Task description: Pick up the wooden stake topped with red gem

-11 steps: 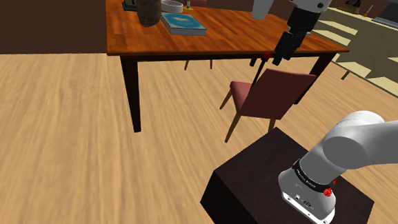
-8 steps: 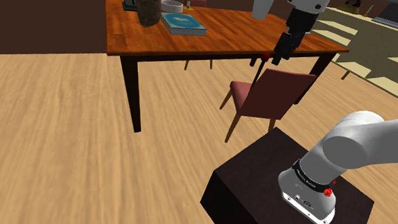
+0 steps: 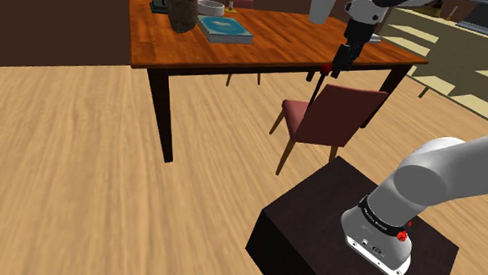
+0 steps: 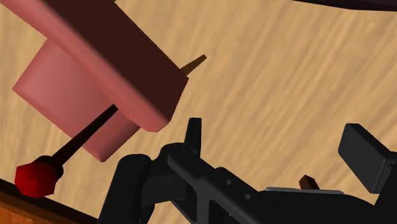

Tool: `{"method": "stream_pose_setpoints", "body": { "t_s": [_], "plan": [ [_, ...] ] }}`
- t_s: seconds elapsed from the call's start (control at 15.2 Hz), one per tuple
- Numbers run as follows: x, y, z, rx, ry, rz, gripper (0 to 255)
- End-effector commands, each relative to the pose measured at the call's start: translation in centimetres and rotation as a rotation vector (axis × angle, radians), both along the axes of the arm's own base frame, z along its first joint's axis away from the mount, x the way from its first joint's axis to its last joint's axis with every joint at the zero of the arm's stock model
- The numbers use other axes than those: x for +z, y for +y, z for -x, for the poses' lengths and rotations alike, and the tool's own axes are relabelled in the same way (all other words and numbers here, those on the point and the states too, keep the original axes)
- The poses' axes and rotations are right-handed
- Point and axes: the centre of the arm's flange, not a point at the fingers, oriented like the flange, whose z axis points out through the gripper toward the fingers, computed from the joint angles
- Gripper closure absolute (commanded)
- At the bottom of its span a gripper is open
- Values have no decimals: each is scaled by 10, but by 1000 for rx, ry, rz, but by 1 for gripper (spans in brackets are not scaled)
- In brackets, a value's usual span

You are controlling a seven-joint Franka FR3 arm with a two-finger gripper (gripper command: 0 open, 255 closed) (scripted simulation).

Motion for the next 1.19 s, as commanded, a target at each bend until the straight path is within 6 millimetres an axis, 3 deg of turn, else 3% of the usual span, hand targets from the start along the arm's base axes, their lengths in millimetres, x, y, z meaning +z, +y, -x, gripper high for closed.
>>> {"method": "stream_pose_setpoints", "body": {
  "t_s": [0.0,1.12],
  "plan": [
    [-8,-16,-14,9,2,15,0],
    [-64,-181,-134,71,28,135,0]
  ]
}}
